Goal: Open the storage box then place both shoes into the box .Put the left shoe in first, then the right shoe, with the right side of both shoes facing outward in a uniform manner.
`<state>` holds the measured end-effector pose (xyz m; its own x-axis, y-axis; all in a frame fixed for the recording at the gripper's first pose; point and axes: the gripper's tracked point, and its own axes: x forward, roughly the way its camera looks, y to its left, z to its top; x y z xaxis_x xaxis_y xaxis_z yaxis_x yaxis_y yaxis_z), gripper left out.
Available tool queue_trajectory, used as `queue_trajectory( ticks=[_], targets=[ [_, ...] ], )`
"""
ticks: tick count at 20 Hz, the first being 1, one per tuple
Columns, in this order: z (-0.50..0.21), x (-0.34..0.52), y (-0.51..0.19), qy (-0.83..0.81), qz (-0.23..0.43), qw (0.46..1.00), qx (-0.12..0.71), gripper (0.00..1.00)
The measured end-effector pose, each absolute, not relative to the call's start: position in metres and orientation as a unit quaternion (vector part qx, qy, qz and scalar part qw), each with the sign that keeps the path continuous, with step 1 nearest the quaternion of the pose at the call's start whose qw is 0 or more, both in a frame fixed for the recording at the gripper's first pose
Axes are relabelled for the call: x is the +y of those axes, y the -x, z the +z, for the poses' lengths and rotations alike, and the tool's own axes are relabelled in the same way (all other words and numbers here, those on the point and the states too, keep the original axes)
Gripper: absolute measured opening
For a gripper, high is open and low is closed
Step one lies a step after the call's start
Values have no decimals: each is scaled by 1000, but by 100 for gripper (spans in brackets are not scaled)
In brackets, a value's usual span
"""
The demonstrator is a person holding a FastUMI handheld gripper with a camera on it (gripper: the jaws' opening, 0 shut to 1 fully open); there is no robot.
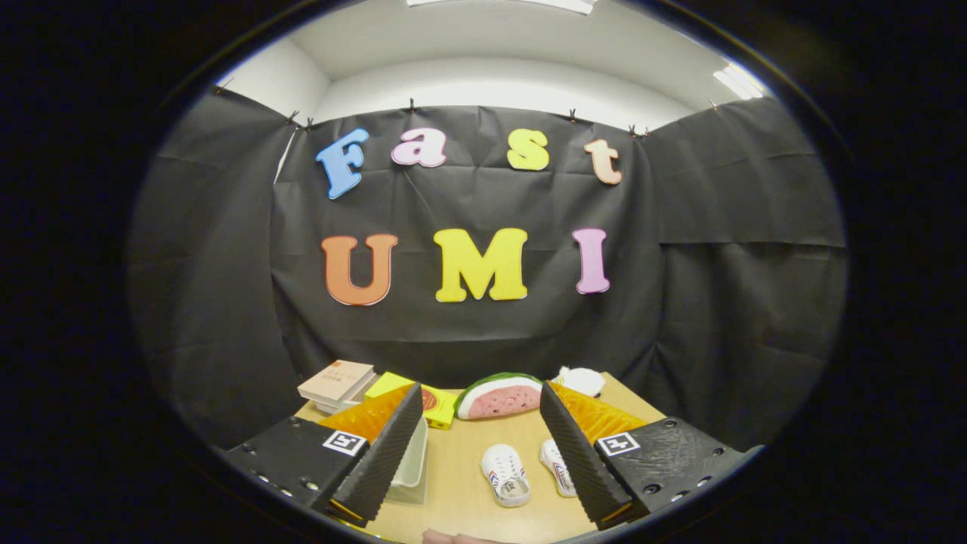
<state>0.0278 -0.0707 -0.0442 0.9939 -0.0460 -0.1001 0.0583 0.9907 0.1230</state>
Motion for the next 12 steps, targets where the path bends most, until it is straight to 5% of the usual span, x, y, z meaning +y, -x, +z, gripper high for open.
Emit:
queue_trajectory(
  ticks=[12],
  targets=[
    [-153,-77,-172,-125,106,965,206,93]
  ],
)
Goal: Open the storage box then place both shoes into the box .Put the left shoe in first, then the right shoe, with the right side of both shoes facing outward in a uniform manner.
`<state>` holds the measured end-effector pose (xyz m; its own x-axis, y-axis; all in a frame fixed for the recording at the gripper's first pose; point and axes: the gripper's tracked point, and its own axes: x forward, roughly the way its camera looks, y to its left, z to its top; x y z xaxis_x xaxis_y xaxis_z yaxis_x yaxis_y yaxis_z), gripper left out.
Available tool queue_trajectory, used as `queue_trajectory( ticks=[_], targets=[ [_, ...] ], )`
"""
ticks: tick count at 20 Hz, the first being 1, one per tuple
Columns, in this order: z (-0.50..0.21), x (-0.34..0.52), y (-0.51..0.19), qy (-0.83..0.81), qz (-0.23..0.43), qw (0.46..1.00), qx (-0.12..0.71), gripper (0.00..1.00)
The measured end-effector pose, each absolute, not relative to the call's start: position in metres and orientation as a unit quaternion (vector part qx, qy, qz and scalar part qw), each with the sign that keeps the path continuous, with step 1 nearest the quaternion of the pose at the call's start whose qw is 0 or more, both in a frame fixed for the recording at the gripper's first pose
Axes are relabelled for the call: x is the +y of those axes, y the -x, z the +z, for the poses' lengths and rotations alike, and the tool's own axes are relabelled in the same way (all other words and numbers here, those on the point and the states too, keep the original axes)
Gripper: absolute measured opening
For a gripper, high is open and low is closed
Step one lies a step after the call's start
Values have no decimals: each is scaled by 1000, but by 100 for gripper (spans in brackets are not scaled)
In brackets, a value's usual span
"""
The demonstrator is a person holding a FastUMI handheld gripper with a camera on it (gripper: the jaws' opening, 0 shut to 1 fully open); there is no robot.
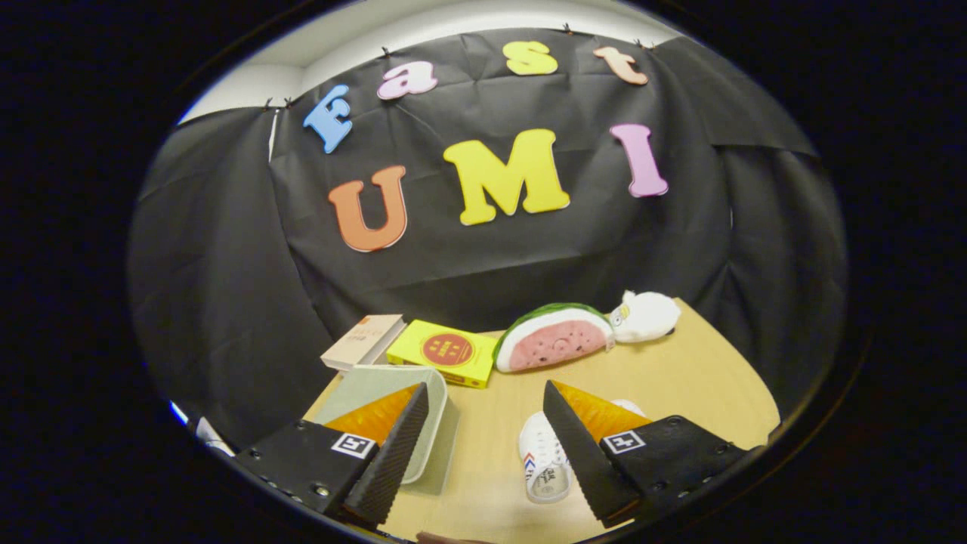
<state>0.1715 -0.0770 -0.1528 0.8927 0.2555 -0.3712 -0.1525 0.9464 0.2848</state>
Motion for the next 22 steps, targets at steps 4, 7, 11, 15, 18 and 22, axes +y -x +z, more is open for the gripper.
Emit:
queue_trajectory(
  ticks=[4,7,11,15,18,22],
  targets=[
    [-191,-51,-224,-125,191,939,256,93],
    [-213,-31,-250,-157,251,910,289,93],
    [-237,6,-261,-209,333,856,335,93],
    [-258,30,-263,-251,389,805,370,93],
    [-275,45,-265,-295,423,756,404,93],
    [-295,56,-269,-363,453,683,444,93]
  ],
)
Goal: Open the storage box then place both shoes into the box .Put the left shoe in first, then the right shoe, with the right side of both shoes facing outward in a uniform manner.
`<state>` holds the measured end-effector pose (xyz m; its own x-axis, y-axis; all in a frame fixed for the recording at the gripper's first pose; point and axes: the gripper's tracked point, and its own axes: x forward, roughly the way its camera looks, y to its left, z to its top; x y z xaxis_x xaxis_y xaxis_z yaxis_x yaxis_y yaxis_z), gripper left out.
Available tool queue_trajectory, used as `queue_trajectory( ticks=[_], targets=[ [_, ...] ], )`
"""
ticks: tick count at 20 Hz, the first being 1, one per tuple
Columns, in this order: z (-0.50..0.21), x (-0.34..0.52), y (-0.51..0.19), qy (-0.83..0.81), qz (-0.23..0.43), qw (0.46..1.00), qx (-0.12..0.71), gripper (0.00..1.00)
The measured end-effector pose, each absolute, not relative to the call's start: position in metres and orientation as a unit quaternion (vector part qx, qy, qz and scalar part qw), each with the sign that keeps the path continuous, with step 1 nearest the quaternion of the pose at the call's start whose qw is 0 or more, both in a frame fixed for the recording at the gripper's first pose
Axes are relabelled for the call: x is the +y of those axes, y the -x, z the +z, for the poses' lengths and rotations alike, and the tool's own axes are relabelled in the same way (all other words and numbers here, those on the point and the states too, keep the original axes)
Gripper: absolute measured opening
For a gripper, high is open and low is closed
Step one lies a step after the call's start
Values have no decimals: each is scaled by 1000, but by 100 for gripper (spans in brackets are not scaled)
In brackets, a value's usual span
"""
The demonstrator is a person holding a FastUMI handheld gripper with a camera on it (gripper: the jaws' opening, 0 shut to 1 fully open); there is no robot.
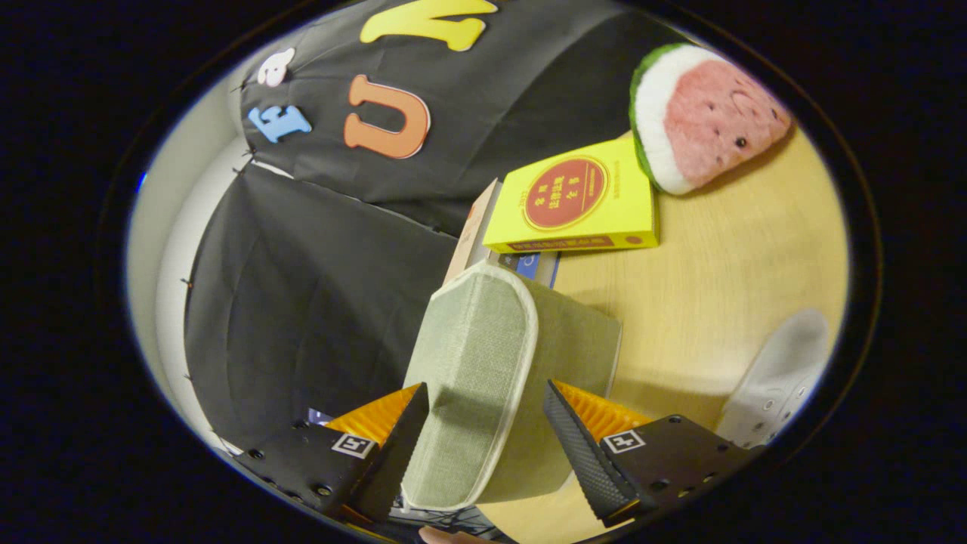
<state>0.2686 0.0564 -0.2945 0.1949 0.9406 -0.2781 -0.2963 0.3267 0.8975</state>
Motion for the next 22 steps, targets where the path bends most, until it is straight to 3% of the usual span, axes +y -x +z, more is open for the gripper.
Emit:
queue_trajectory(
  ticks=[5,10,12,16,19,22],
  targets=[
    [-295,67,-258,-424,496,591,475,93],
    [-291,65,-253,-422,507,575,485,66],
    [-287,64,-250,-416,513,574,484,65],
    [-288,59,-252,-410,505,586,484,54],
    [-283,51,-258,-413,491,597,482,26],
    [-280,47,-261,-406,487,604,483,17]
  ],
)
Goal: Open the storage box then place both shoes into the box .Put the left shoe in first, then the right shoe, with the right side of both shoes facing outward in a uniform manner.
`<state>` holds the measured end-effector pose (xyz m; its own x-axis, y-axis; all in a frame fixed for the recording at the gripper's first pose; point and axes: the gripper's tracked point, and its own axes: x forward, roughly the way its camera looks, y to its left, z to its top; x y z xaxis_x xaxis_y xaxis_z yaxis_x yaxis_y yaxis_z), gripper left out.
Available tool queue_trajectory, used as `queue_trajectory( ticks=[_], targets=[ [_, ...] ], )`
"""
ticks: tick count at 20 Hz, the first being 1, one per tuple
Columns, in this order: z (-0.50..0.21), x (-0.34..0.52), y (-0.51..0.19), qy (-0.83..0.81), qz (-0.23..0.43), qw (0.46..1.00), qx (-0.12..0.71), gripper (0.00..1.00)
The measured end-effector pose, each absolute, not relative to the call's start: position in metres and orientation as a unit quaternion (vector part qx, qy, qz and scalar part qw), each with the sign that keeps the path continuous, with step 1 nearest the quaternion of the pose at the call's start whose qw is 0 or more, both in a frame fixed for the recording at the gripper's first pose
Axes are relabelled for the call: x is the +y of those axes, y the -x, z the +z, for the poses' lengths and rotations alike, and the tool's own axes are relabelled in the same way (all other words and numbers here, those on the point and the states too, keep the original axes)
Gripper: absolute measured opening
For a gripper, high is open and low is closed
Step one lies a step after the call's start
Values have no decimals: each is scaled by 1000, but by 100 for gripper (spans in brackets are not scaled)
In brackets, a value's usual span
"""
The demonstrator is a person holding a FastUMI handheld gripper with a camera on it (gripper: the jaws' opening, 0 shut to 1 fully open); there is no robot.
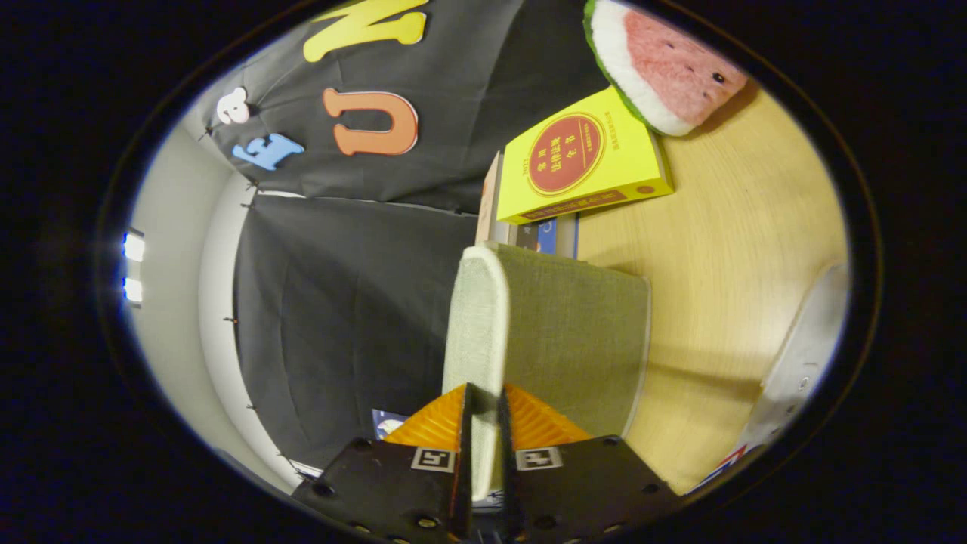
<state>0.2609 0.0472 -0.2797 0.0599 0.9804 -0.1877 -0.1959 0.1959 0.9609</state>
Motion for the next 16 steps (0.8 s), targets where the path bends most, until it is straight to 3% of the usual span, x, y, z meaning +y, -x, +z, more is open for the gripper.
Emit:
queue_trajectory(
  ticks=[5,6,16],
  targets=[
    [-265,41,-261,-388,481,626,476,12],
    [-261,42,-259,-388,474,634,472,2],
    [-161,67,-241,-362,487,671,427,2]
  ],
)
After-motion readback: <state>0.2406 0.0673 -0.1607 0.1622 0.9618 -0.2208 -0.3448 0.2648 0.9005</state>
